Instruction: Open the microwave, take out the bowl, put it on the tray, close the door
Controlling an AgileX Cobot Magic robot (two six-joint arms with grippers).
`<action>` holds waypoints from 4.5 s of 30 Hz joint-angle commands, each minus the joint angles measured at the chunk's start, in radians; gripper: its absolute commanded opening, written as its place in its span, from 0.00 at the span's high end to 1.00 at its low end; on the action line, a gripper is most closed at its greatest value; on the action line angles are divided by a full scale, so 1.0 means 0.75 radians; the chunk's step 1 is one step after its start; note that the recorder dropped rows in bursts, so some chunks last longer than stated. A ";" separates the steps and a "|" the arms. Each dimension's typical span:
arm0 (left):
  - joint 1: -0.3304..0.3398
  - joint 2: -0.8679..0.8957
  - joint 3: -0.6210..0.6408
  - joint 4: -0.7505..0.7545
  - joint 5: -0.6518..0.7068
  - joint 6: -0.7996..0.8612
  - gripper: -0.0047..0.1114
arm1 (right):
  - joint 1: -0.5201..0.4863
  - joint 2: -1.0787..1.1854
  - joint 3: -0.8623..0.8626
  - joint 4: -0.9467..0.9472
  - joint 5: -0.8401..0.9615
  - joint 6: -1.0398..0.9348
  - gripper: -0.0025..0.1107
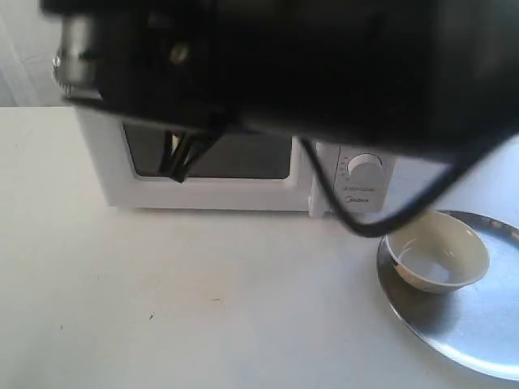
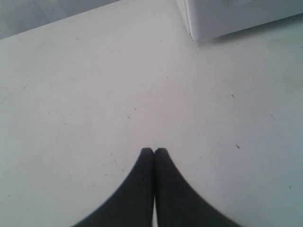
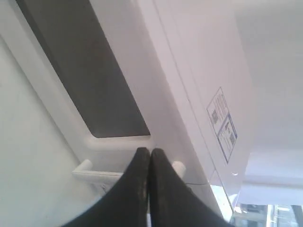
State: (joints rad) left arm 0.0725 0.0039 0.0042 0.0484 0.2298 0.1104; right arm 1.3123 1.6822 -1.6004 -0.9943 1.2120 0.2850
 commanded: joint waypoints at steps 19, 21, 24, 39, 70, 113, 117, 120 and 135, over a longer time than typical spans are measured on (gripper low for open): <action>-0.005 -0.005 -0.006 -0.005 0.003 -0.002 0.96 | -0.145 -0.460 0.208 0.722 -0.046 0.082 0.98; -0.005 -0.005 -0.006 -0.005 0.003 -0.002 0.96 | -0.235 -0.562 0.378 0.991 -0.298 0.082 0.98; -0.005 -0.005 -0.006 -0.005 0.003 -0.002 0.96 | -0.337 -0.758 0.695 1.302 -0.823 0.082 0.98; -0.005 -0.005 -0.006 -0.005 0.003 -0.002 0.96 | -1.255 -1.884 2.020 1.426 -1.836 0.080 0.98; -0.005 -0.005 -0.006 -0.005 0.003 -0.002 0.96 | -1.366 -2.243 2.134 1.092 -1.191 -0.131 0.98; -0.005 -0.005 -0.006 -0.005 0.003 -0.002 0.96 | -1.366 -2.243 2.134 1.095 -1.169 -0.365 0.98; -0.005 -0.005 -0.006 -0.005 0.003 -0.002 0.96 | -1.366 -2.243 2.134 1.095 -1.169 -0.365 0.98; -0.005 -0.005 -0.006 -0.005 0.003 -0.002 0.96 | -1.366 -2.243 2.134 1.095 -1.169 -0.365 0.98; -0.005 -0.005 -0.006 -0.005 0.003 -0.002 0.96 | -1.366 -2.243 2.134 1.095 -1.169 -0.365 0.98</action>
State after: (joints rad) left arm 0.0725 0.0039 0.0042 0.0484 0.2298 0.1104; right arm 0.2962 0.0068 -0.0051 -0.1661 0.3351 0.0163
